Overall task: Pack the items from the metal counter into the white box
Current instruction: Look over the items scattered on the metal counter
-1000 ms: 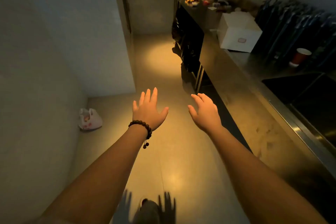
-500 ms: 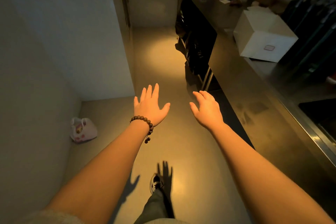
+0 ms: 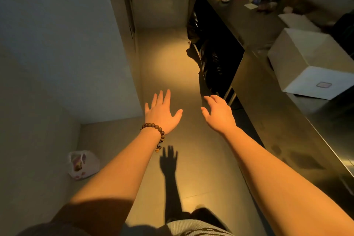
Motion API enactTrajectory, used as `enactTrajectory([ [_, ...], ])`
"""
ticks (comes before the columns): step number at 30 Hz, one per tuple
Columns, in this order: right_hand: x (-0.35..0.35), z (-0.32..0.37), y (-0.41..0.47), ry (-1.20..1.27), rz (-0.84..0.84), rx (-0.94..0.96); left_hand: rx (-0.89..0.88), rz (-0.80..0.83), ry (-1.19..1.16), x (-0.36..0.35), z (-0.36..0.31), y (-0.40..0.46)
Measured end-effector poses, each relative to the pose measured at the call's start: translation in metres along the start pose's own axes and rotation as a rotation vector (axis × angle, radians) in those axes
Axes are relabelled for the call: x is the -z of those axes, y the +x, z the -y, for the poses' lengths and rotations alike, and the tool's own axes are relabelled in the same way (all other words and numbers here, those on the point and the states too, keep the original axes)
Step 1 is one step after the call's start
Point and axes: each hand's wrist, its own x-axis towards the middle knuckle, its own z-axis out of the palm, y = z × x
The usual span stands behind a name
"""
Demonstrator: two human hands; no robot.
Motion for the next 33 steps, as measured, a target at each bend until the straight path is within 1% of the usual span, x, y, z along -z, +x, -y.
enactTrajectory([
  [8, -0.025, -0.025, 0.133, -0.006, 0.01, 0.014, 0.016, 0.03, -0.015, -0.026, 0.016, 0.133],
  [13, -0.033, -0.052, 0.245, 0.007, 0.031, -0.034, 0.025, 0.062, 0.013, -0.036, 0.012, 0.251],
  [17, -0.022, -0.071, 0.338, 0.031, 0.034, -0.063, 0.016, 0.059, 0.039, -0.028, -0.004, 0.351],
  [22, 0.0, -0.08, 0.442, 0.055, -0.061, -0.061, -0.003, 0.003, 0.07, -0.009, -0.026, 0.462],
  [24, 0.005, -0.081, 0.476, 0.064, -0.076, -0.057, -0.012, -0.014, 0.105, -0.006, -0.028, 0.495],
  [27, 0.009, -0.083, 0.522, 0.091, -0.081, -0.058, -0.02, -0.047, 0.097, -0.005, -0.026, 0.539],
  [33, 0.006, -0.098, 0.612, 0.079, -0.132, -0.089, -0.035, -0.017, 0.081, -0.018, -0.016, 0.643],
])
